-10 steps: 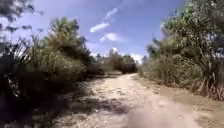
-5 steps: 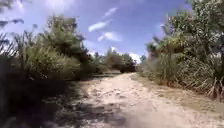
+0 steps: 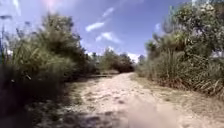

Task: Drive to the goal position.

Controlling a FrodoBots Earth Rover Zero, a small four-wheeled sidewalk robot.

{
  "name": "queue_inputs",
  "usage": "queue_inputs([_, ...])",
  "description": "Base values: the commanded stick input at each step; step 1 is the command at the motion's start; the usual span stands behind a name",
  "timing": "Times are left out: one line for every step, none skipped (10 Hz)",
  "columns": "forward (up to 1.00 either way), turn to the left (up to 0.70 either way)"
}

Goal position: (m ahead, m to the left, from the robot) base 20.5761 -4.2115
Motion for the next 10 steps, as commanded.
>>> queue_inputs([0.7, -0.12])
queue_inputs([0.7, -0.21])
queue_inputs([0.7, -0.27])
queue_inputs([0.7, -0.27])
queue_inputs([0.7, -0.06])
queue_inputs([0.7, 0.0])
queue_inputs([0.7, 0.0])
queue_inputs([0.7, 0.0])
queue_inputs([0.7, -0.24])
queue_inputs([0.7, -0.27])
